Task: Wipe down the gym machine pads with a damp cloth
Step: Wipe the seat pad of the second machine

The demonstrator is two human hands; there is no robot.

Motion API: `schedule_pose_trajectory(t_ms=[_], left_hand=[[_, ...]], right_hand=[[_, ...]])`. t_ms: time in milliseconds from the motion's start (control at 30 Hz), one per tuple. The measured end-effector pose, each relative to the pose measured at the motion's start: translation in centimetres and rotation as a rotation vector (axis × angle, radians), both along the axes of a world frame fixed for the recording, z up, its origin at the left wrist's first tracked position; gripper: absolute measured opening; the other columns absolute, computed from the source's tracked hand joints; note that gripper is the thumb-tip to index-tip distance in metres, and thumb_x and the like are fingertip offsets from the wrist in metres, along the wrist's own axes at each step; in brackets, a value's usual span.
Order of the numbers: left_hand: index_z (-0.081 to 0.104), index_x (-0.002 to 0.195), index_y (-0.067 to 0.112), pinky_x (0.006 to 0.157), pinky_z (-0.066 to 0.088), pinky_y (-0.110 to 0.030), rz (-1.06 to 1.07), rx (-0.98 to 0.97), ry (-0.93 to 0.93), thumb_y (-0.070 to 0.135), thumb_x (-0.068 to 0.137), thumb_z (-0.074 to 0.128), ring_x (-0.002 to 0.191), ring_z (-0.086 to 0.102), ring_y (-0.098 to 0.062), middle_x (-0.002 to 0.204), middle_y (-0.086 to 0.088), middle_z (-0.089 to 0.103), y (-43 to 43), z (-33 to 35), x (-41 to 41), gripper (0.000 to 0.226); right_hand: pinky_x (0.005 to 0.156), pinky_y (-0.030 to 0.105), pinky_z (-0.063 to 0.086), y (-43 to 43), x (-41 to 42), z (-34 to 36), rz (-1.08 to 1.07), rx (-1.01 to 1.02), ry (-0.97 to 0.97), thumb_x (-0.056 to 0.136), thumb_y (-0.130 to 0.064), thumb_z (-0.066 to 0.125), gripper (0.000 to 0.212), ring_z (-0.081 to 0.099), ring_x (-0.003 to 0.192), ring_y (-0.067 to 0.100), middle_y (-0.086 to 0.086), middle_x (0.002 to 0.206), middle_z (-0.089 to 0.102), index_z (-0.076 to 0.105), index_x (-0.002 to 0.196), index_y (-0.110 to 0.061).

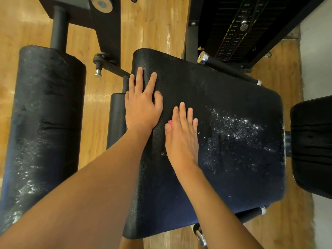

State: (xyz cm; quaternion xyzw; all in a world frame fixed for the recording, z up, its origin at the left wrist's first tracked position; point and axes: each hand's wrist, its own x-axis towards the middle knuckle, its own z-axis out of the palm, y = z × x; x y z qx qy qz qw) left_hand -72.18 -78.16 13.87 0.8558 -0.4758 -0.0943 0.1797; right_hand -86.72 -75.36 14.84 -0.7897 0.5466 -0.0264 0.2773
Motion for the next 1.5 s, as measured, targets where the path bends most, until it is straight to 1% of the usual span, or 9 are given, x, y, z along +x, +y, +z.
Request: schedule_pose_trajectory(t_ms=[133, 300, 400, 567, 733, 900, 1133, 1300, 1500], left_hand=[[0.037, 0.157, 0.033, 0.119, 0.03, -0.054, 0.007, -0.001, 0.008, 0.039, 0.102, 0.035, 0.158, 0.01, -0.027, 0.171, -0.002, 0.017, -0.1, -0.2, -0.2, 0.056], [0.037, 0.158, 0.032, 0.12, 0.03, -0.054, -0.003, -0.002, 0.008, 0.038, 0.103, 0.036, 0.158, 0.011, -0.029, 0.17, -0.003, 0.018, -0.1, -0.1, -0.2, 0.055], [0.037, 0.158, 0.032, 0.121, 0.028, -0.053, 0.0, 0.001, 0.008, 0.039, 0.103, 0.035, 0.158, 0.01, -0.029, 0.171, -0.003, 0.017, -0.1, 0.1, -0.3, 0.055], [0.037, 0.158, 0.032, 0.121, 0.028, -0.054, 0.004, 0.005, 0.015, 0.04, 0.103, 0.035, 0.158, 0.01, -0.028, 0.171, -0.003, 0.017, -0.1, 0.2, -0.3, 0.055], [0.037, 0.158, 0.032, 0.121, 0.028, -0.055, 0.004, 0.007, 0.01, 0.039, 0.103, 0.036, 0.157, 0.01, -0.029, 0.171, -0.003, 0.018, -0.1, 0.2, -0.3, 0.055], [0.036, 0.158, 0.033, 0.122, 0.026, -0.055, 0.002, 0.011, 0.012, 0.04, 0.103, 0.035, 0.157, 0.01, -0.028, 0.171, -0.002, 0.017, 0.0, 0.2, -0.4, 0.055], [0.032, 0.159, 0.034, 0.123, 0.023, -0.056, 0.004, 0.038, 0.0, 0.042, 0.104, 0.032, 0.158, 0.008, -0.028, 0.171, -0.002, 0.014, 0.0, 0.3, -0.4, 0.055], [0.022, 0.163, 0.031, 0.125, 0.014, -0.06, -0.059, 0.134, -0.066, 0.045, 0.107, 0.027, 0.158, 0.0, -0.034, 0.172, -0.008, 0.004, -0.1, 0.4, -0.4, 0.058], [0.03, 0.159, 0.035, 0.12, 0.01, -0.069, -0.202, 0.16, -0.088, 0.05, 0.106, 0.029, 0.158, -0.005, -0.031, 0.172, 0.002, 0.008, 0.1, 0.9, -0.4, 0.056]], right_hand=[[0.124, 0.032, -0.014, 0.8, -0.5, -0.2, -0.01, 0.002, 0.006, 0.111, -0.034, 0.023, 0.058, -0.012, 0.158, 0.02, -0.002, 0.171, -0.008, 0.007, 0.164, -0.016], [0.126, 0.034, -0.008, 3.6, -1.8, 0.4, -0.007, 0.018, -0.004, 0.109, -0.032, 0.024, 0.058, -0.005, 0.159, 0.021, 0.0, 0.172, 0.001, 0.013, 0.163, -0.015], [0.125, 0.034, -0.009, 4.5, -2.4, 0.5, 0.0, 0.035, 0.001, 0.109, -0.033, 0.023, 0.059, -0.009, 0.158, 0.02, 0.0, 0.171, -0.001, 0.012, 0.163, -0.015], [0.124, 0.032, -0.014, 3.1, -1.9, 0.3, 0.01, 0.017, -0.001, 0.111, -0.033, 0.027, 0.057, -0.011, 0.157, 0.02, 0.0, 0.171, -0.004, 0.012, 0.163, -0.014], [0.125, 0.032, -0.013, 1.4, -1.3, -0.1, -0.035, 0.038, 0.011, 0.111, -0.034, 0.023, 0.058, -0.013, 0.157, 0.019, -0.001, 0.171, -0.008, 0.007, 0.164, -0.016], [0.126, 0.033, -0.011, 4.1, -2.4, -0.1, -0.044, 0.039, -0.013, 0.111, -0.031, 0.026, 0.058, -0.01, 0.158, 0.02, -0.002, 0.171, -0.005, 0.007, 0.164, -0.017], [0.125, 0.037, -0.005, 9.2, -4.3, 0.2, -0.035, 0.061, -0.001, 0.11, -0.034, 0.02, 0.054, -0.01, 0.157, 0.018, -0.004, 0.17, -0.003, 0.004, 0.159, -0.018], [0.123, 0.033, -0.015, 7.8, -3.8, 0.2, -0.011, 0.053, 0.032, 0.11, -0.034, 0.022, 0.057, -0.022, 0.155, 0.017, -0.004, 0.169, -0.014, -0.003, 0.159, -0.02], [0.123, 0.032, -0.015, 6.2, -2.9, -0.1, -0.054, 0.046, 0.027, 0.109, -0.034, 0.019, 0.059, -0.019, 0.155, 0.017, -0.003, 0.169, -0.013, 0.003, 0.163, -0.017]])
